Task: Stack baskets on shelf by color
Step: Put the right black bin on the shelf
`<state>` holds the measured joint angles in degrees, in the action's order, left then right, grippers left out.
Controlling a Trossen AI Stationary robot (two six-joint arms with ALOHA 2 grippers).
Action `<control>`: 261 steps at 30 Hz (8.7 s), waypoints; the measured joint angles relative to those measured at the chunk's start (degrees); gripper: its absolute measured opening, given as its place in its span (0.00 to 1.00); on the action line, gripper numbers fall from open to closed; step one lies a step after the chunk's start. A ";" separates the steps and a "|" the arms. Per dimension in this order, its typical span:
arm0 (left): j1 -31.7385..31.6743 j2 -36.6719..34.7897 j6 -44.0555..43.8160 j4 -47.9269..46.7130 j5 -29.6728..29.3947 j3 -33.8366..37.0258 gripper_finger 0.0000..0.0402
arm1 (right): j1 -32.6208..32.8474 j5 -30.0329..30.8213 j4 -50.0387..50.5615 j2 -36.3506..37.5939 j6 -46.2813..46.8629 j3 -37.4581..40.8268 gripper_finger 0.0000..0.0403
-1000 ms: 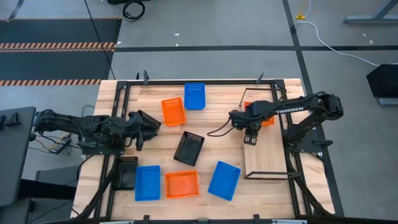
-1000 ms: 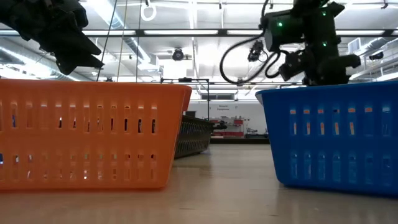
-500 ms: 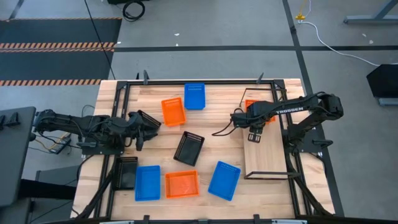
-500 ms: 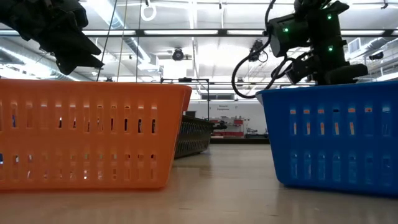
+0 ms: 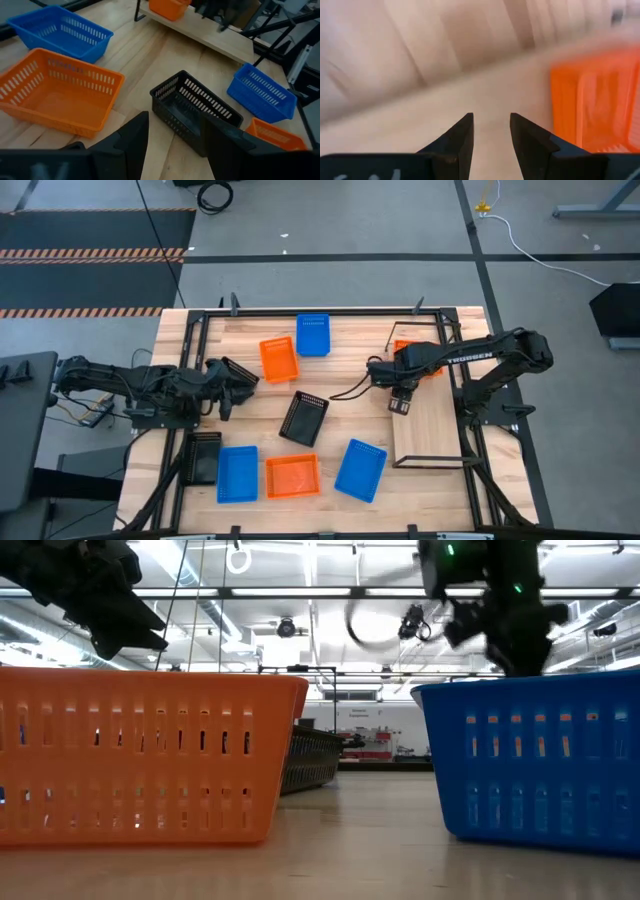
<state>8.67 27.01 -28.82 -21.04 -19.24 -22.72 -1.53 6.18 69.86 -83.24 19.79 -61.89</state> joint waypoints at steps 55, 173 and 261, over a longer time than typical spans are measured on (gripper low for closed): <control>1.07 60.21 6.07 -5.17 9.36 -37.51 0.45 | 0.52 12.52 -38.28 0.20 0.02 -6.58 0.33; -10.06 85.74 42.15 -33.24 22.80 -75.07 0.41 | 17.64 32.89 -2.91 9.11 32.65 -6.60 0.33; -6.25 93.85 40.52 16.96 14.98 -70.08 0.02 | 8.47 15.21 9.10 9.88 25.02 -17.90 0.33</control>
<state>2.42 120.87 11.70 -4.08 -4.26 -92.80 6.94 21.39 78.96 -73.36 44.81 -79.80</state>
